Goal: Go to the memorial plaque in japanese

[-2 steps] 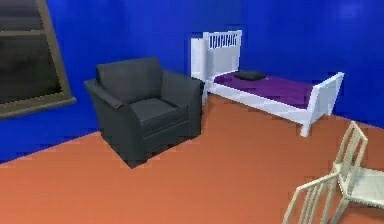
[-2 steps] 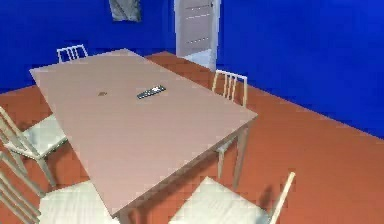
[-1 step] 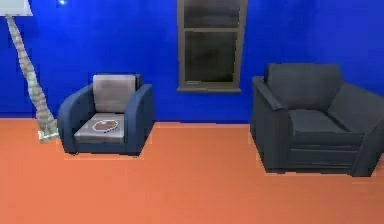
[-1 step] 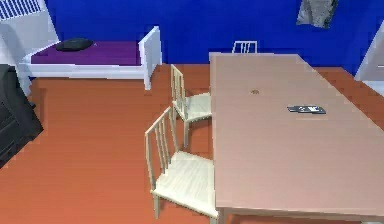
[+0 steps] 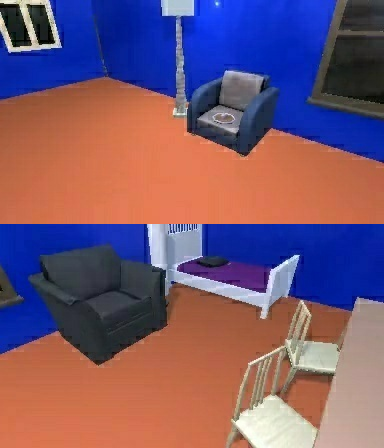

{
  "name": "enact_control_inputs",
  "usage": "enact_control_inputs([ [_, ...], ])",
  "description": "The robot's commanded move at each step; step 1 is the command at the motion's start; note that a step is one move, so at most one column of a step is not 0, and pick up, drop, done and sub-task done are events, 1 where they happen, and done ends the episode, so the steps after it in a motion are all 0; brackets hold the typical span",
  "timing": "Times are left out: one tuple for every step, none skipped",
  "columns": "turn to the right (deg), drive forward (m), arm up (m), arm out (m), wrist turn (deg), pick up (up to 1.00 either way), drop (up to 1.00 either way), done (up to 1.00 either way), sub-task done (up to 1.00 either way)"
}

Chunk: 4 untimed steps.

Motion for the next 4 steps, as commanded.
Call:
enact_control_inputs([
  [0.0,0.3,0.0,0.0,0.0,0.0,0.0,0.0,0.0],
  [-45.0,0.0,0.0,0.0,0.0,0.0,0.0,0.0,0.0],
  [-27.0,0.0,0.0,0.0,0.0,0.0,0.0,0.0,0.0],
  [0.0,0.6,0.0,0.0,0.0,0.0,0.0,0.0,0.0],
])
